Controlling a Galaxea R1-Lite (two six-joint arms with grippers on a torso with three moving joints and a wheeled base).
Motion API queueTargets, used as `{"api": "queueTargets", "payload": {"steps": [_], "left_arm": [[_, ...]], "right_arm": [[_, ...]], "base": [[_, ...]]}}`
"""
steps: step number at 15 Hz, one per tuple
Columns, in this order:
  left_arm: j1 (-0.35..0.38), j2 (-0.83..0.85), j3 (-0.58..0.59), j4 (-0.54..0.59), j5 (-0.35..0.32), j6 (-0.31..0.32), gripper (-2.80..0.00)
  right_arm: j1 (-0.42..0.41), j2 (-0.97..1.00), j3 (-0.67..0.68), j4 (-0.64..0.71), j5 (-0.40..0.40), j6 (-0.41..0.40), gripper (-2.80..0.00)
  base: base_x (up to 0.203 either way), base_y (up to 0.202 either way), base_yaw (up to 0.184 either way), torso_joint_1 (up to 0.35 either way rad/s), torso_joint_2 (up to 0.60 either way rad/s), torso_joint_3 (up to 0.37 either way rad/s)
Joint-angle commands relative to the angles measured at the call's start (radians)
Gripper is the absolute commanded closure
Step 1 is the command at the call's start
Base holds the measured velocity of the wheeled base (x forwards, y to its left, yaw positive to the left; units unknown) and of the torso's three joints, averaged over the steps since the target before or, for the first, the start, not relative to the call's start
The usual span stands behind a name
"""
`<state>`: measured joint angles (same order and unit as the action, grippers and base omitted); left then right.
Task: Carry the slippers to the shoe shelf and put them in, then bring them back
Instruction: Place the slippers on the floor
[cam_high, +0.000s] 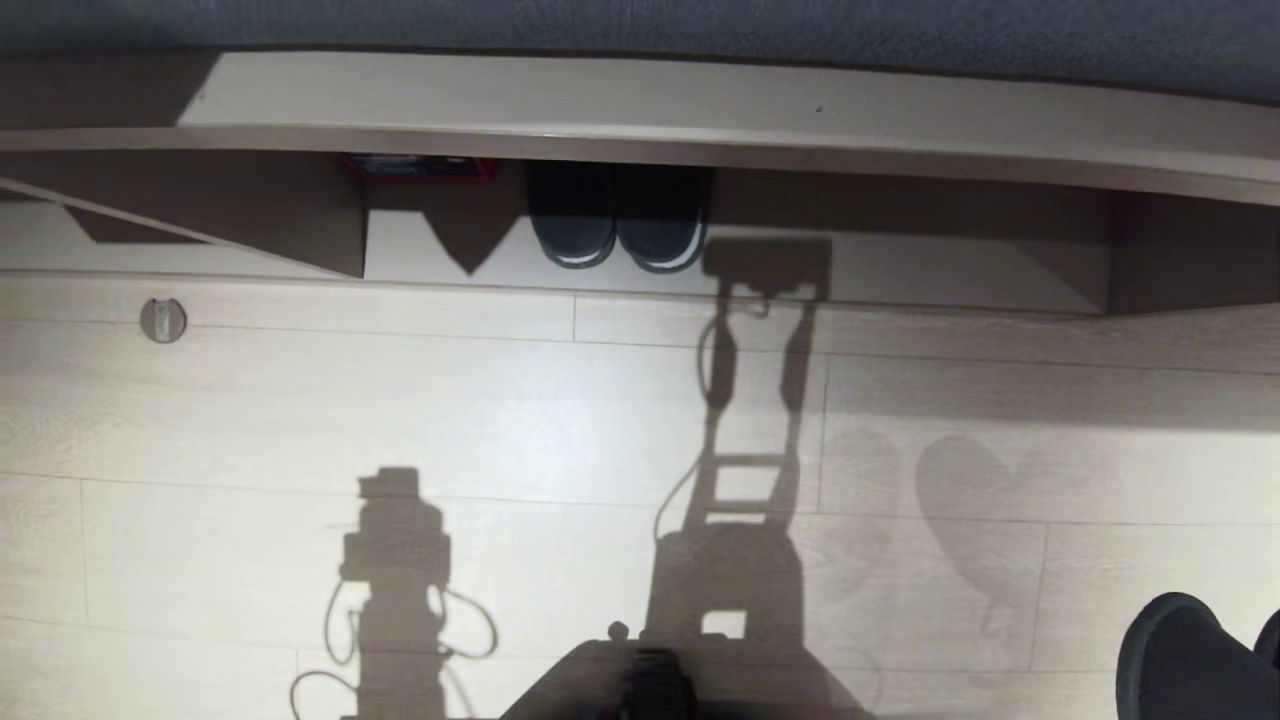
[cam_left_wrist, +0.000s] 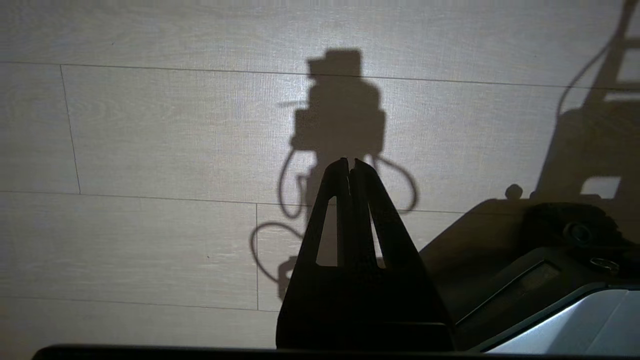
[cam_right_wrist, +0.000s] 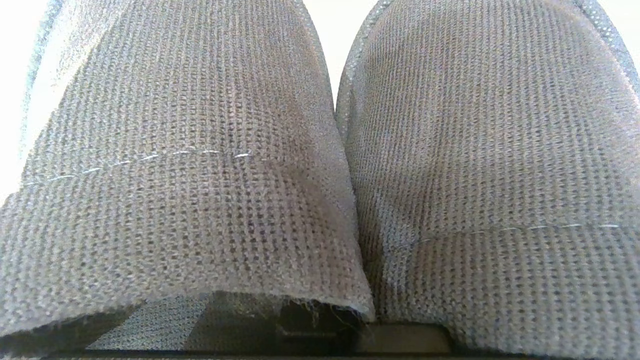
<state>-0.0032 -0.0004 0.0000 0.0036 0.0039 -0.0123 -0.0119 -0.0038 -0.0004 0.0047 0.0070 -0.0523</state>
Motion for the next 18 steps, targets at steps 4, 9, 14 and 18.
{"api": "queueTargets", "payload": {"steps": [4, 9, 14, 18], "left_arm": [[0.0, 0.0, 0.002, -0.001, 0.001, 0.0, 0.0], [0.0, 0.0, 0.002, -0.001, 0.001, -0.001, 0.0], [0.0, 0.0, 0.002, -0.001, 0.001, -0.001, 0.0], [0.0, 0.0, 0.002, -0.001, 0.001, -0.001, 0.0]], "right_arm": [[0.0, 0.001, 0.0, -0.002, 0.005, 0.008, 0.0], [0.0, 0.001, 0.0, -0.002, 0.005, 0.009, 0.0], [0.0, 0.001, 0.0, -0.003, 0.005, 0.011, 0.0], [0.0, 0.001, 0.0, -0.003, 0.005, 0.011, 0.0]], "base": [[0.0, 0.0, 0.0, 0.002, 0.0, 0.2], [0.0, 0.0, 0.0, 0.0, 0.0, 0.205], [0.0, 0.0, 0.0, 0.001, 0.0, 0.206], [0.0, 0.0, 0.0, 0.0, 0.0, 0.201]]}}
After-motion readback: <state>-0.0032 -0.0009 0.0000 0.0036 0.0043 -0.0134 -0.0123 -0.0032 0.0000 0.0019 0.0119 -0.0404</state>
